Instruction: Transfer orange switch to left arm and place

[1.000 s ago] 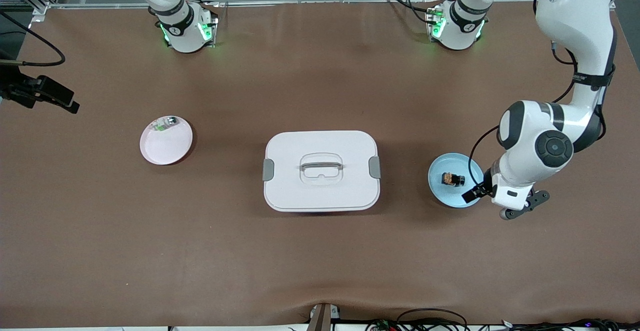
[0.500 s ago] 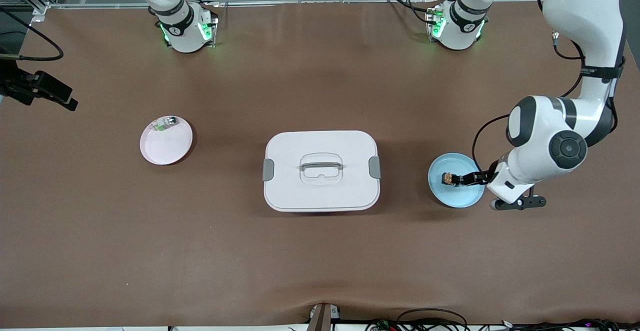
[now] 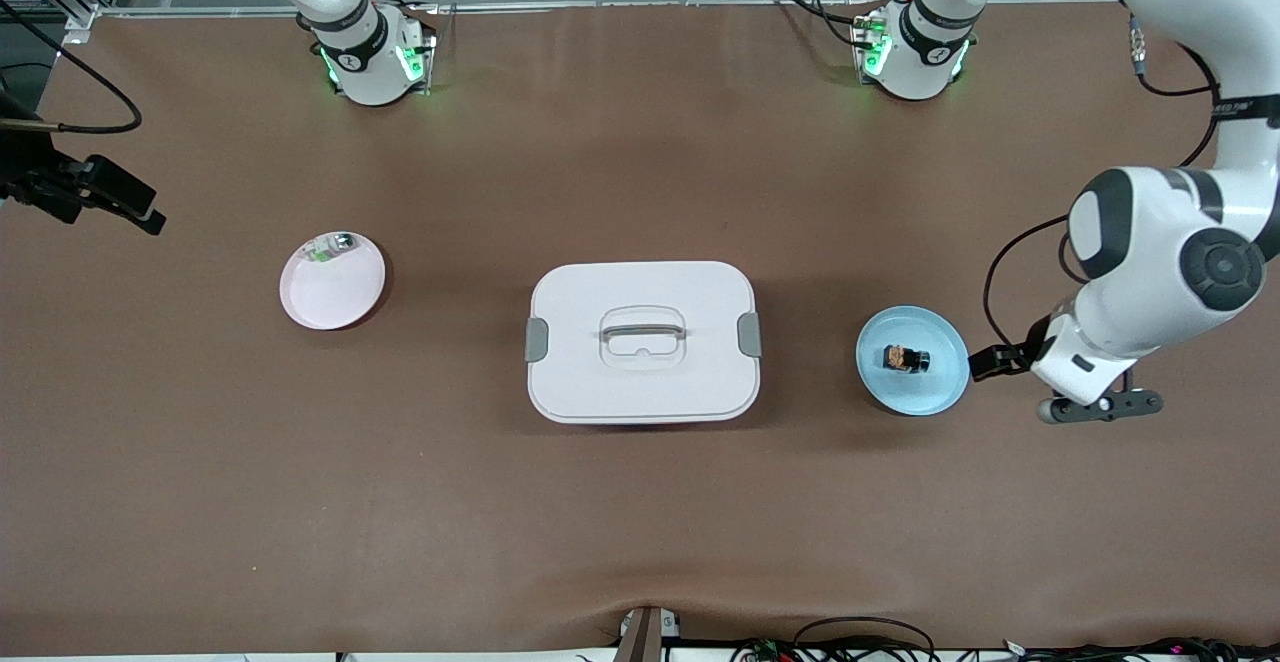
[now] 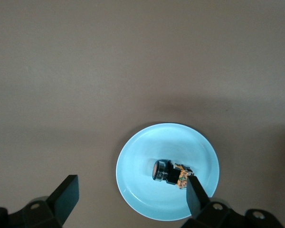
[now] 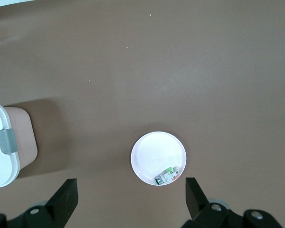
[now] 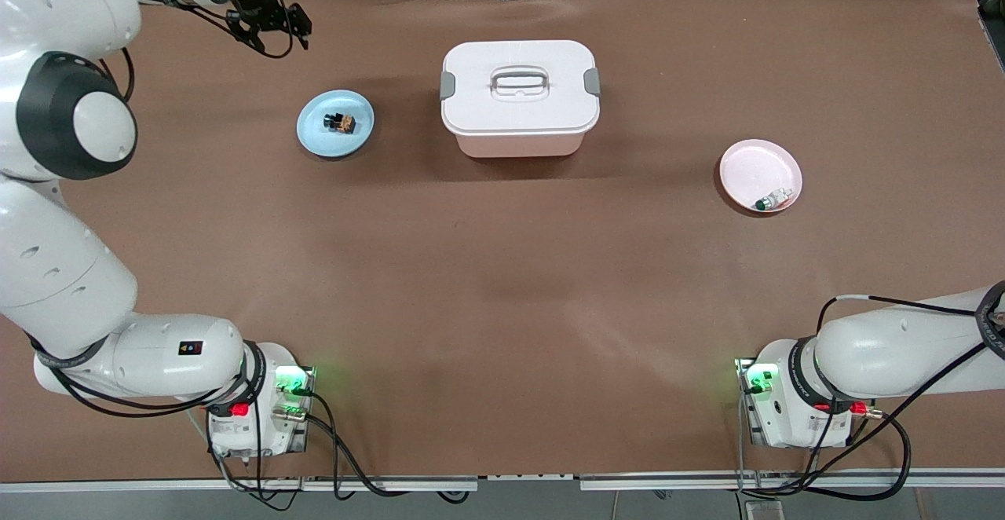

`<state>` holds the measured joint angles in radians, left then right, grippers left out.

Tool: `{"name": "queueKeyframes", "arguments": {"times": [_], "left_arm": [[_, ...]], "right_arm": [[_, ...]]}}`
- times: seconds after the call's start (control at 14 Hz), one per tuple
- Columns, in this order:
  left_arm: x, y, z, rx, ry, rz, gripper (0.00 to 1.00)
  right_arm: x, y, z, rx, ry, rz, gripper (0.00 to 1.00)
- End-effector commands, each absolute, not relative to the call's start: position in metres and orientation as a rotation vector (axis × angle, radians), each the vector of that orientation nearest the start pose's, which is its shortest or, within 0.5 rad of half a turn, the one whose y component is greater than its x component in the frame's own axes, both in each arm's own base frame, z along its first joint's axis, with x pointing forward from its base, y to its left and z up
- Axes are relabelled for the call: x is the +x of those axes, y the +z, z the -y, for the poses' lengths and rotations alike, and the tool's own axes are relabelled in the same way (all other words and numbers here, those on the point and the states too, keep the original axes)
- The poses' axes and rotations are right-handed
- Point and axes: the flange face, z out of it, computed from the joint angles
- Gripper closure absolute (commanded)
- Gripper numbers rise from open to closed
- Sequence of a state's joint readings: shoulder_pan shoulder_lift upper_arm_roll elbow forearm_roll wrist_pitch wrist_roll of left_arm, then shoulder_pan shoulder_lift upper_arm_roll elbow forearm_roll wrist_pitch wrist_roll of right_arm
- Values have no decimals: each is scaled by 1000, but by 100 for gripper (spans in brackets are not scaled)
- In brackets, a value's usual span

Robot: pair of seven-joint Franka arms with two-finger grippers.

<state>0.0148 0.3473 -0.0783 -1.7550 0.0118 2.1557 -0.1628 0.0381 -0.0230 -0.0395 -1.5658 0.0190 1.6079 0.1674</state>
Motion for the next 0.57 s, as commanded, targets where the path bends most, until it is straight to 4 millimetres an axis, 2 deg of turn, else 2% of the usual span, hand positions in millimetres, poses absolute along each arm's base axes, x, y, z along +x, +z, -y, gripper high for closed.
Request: {"name": "queueKeyframes", "arguments": {"times": [0.0,0.07,0.29,0.43,0.5], "left_arm": [[637,424,27,-3199,-148,223,0],[630,435,28,-3207,-125,232,0],[611,473,19,-3201,-86,255,0],[600,499,19,-3198,-111,250,0],[596,510,20,-3197,-116,246,0]], "right_arm": [[544,655,5,-3101,-148,-277,0],[544,667,5,-3099,-176,-271,0],[543,675,7,-3157,-196,-247,0],[537,690,10,-3179,-185,-247,0],[536,690,11,-3180,-168,-243,0]]}}
